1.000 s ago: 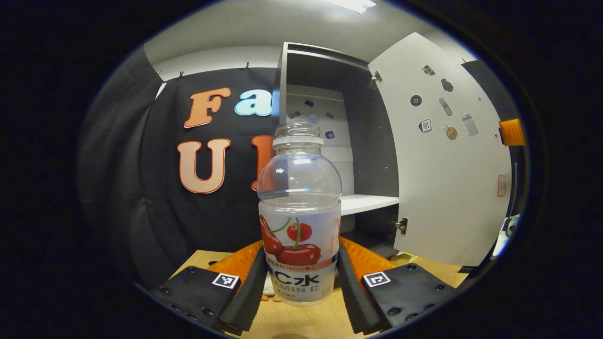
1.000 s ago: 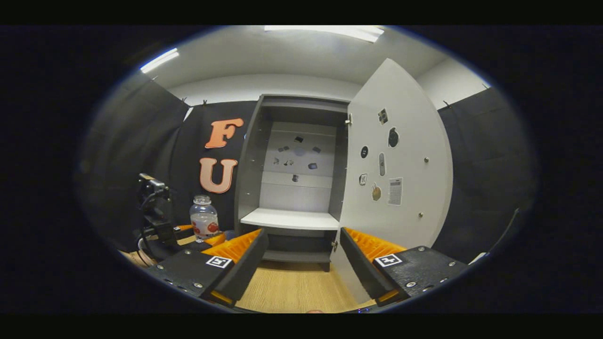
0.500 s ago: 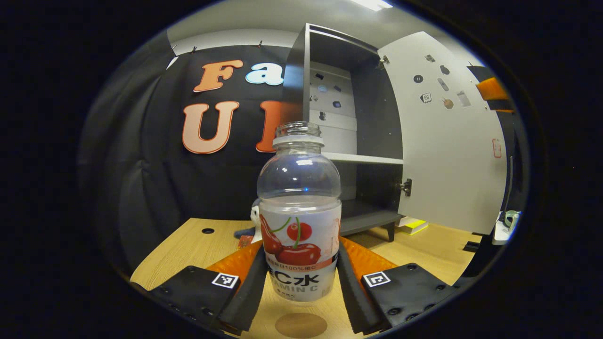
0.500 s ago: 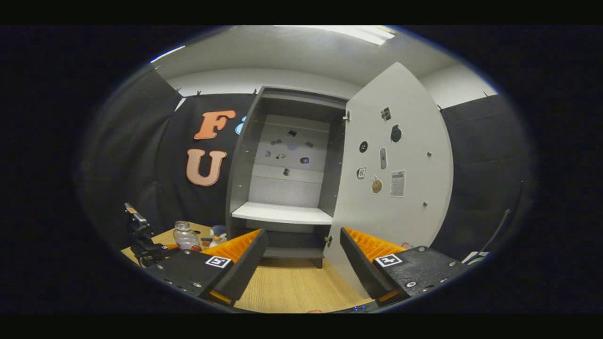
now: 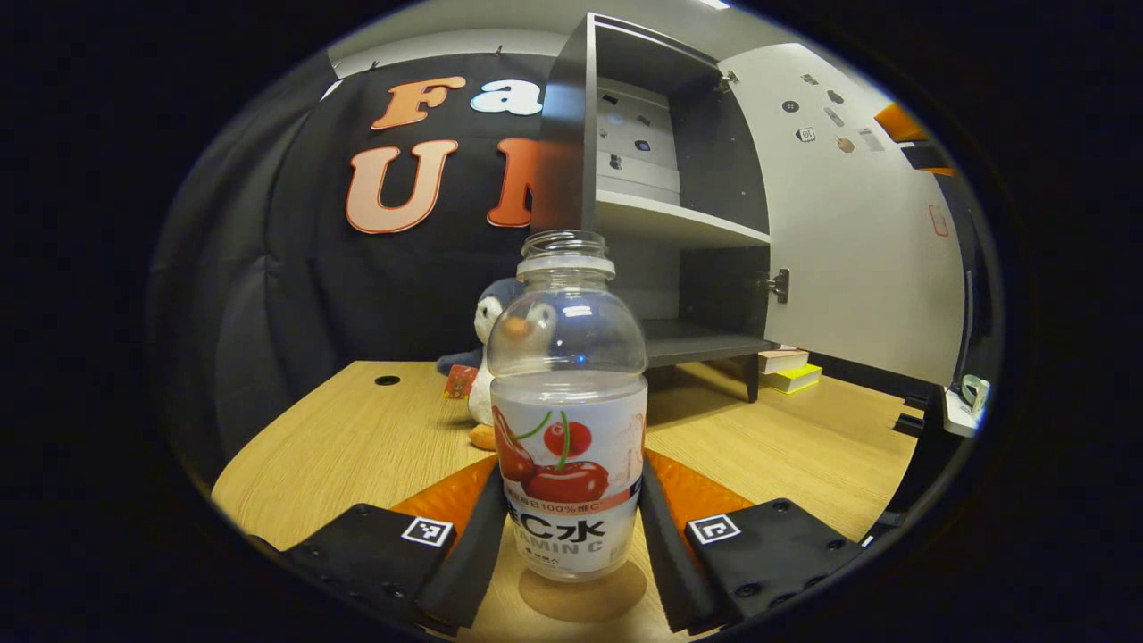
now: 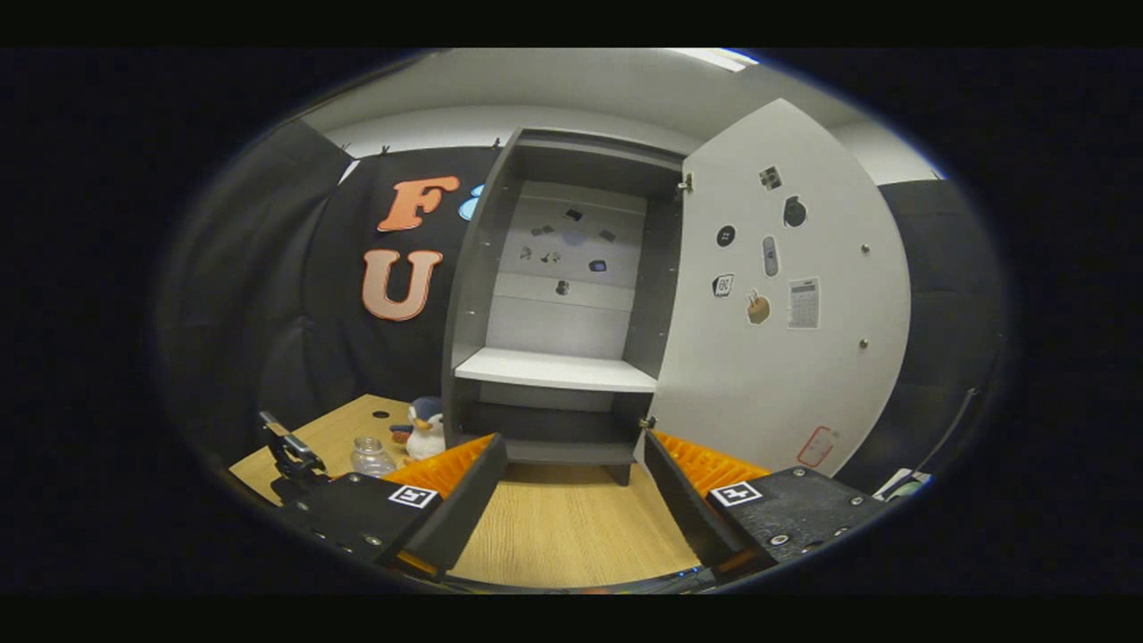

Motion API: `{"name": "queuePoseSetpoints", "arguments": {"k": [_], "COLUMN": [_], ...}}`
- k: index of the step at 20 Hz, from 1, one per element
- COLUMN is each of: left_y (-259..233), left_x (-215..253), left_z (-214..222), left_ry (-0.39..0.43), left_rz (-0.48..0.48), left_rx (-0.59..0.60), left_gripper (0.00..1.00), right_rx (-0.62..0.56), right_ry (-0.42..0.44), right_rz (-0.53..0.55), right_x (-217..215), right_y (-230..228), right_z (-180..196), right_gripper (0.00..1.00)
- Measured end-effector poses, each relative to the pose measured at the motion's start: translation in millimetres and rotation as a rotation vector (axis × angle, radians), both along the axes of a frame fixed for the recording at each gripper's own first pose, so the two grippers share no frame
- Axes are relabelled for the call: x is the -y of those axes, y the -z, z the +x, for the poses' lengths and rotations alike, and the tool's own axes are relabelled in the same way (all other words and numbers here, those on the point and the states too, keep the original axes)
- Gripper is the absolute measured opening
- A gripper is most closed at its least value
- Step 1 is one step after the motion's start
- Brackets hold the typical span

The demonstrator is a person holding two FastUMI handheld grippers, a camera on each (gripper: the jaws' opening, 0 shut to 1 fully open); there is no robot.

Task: Open the cabinet door with the right hand, grasp the bottle in the cabinet with the left hand and place it on the coaster, then close the cabinet door with the right hand.

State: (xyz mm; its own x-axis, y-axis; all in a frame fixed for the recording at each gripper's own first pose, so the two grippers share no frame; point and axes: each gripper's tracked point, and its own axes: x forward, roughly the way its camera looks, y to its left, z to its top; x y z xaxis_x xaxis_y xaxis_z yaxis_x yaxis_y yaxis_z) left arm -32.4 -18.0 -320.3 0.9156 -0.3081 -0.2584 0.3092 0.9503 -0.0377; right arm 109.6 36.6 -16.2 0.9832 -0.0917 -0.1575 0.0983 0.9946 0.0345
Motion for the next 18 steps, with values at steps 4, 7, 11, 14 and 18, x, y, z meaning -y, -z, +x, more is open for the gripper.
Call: {"name": "queuePoseSetpoints", "arguments": {"k": [4,7,11,14,18], "left_y": [15.6,19.2,25.7,28.1,29.1], "left_x": [1.1,6.0,5.1,1.4,-1.2], "left_z": [-6.2,-6.0,-10.0,-13.9,-18.7], "left_ry": [0.020,0.046,0.050,0.025,0.008], "left_rz": [0.037,0.050,0.061,0.056,0.049], "left_rx": [-0.005,0.001,-0.010,-0.032,-0.060], "left_gripper": [0.81,0.81,0.81,0.81,0.83], "right_rx": [-0.020,-0.051,-0.067,-0.067,-0.063], "right_ry": [0.006,0.001,-0.001,0.001,-0.001], "right_rz": [-0.007,0.003,0.018,0.012,0.020], "right_x": [0.0,-3.5,-7.2,-5.5,-7.9], "right_y": [6.7,13.3,16.7,16.4,16.0], "right_z": [2.0,0.8,-0.4,-0.7,-0.2], "right_gripper": [0.95,0.95,0.96,0.95,0.95]}}
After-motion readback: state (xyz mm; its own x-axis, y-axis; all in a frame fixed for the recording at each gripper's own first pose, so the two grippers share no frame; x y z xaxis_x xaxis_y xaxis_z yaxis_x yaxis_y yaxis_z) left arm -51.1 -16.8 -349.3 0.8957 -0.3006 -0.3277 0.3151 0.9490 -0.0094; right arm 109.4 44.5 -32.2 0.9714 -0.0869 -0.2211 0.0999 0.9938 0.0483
